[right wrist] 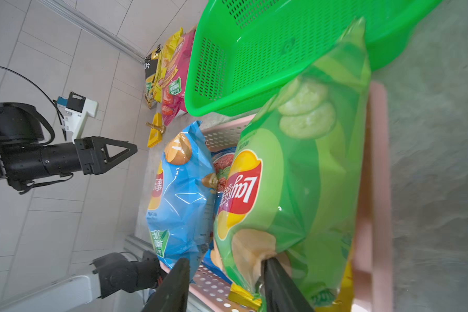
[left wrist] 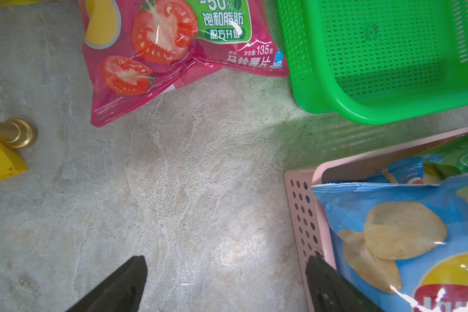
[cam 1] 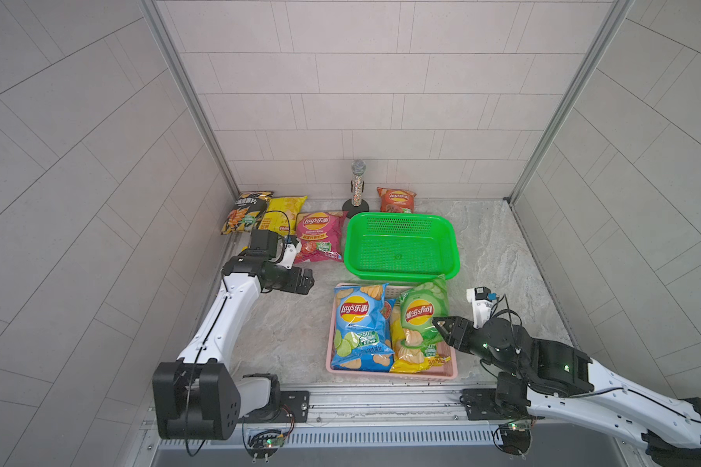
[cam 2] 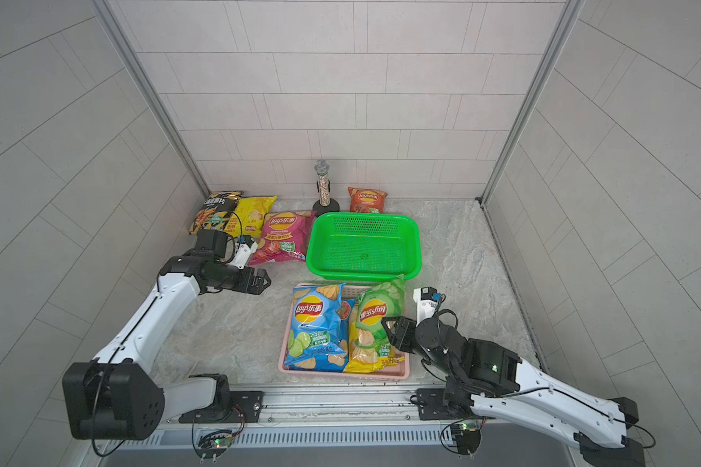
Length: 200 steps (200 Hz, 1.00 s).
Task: Put the potato chips into the basket
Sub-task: Place the potato chip in the basket.
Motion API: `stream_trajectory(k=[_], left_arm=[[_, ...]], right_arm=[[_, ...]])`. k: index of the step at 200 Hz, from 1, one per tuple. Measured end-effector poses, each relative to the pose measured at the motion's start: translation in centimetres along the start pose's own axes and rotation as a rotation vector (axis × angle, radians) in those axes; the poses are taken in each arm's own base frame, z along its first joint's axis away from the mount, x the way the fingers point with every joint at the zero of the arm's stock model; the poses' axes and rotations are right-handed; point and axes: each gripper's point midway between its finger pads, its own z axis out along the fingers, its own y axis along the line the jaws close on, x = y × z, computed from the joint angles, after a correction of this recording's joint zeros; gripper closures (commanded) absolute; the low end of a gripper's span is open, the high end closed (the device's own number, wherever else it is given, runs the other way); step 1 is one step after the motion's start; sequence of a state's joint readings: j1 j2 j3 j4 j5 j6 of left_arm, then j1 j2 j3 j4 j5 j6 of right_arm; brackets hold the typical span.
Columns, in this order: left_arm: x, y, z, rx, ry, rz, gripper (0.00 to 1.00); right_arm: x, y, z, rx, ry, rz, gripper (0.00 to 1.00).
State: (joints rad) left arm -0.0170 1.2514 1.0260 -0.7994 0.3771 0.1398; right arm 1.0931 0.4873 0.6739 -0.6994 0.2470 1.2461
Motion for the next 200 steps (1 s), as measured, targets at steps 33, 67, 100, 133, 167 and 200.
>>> stream_trajectory(k=[33,67,100,133,167,200], left_arm=[[0.0,0.0,0.0,0.0,0.0,0.0,0.01],[0.0,0.0,0.0,-0.002,0.0,0.0,0.0],[0.0,0.0,0.0,-0.003,0.001,0.0,0.01],[0.0,0.1,0.0,-0.003,0.001,0.0,0.01],[0.0,0.1,0.0,-0.003,0.002,0.0,0.01],[0.0,0.1,0.0,-0.003,0.002,-0.001,0.0]], right_arm=[[-2.7,-0.4,-2.5,0.082,-0.076,-0.051,0.46],[-3.1,-0.5,-2.0,0.201,-0.049,-0.178,0.54],[-3.0,0.9,0.2,0.306,0.022,-0.326,0.6],[-2.7,0.7,2.2,0.364,0.098,-0.395,0.62],[-0.9,-1.6,3.8,0.389,0.186,-0.389,0.63],[1.9,-4.1,4.4,0.4,0.282,-0.38,0.62]])
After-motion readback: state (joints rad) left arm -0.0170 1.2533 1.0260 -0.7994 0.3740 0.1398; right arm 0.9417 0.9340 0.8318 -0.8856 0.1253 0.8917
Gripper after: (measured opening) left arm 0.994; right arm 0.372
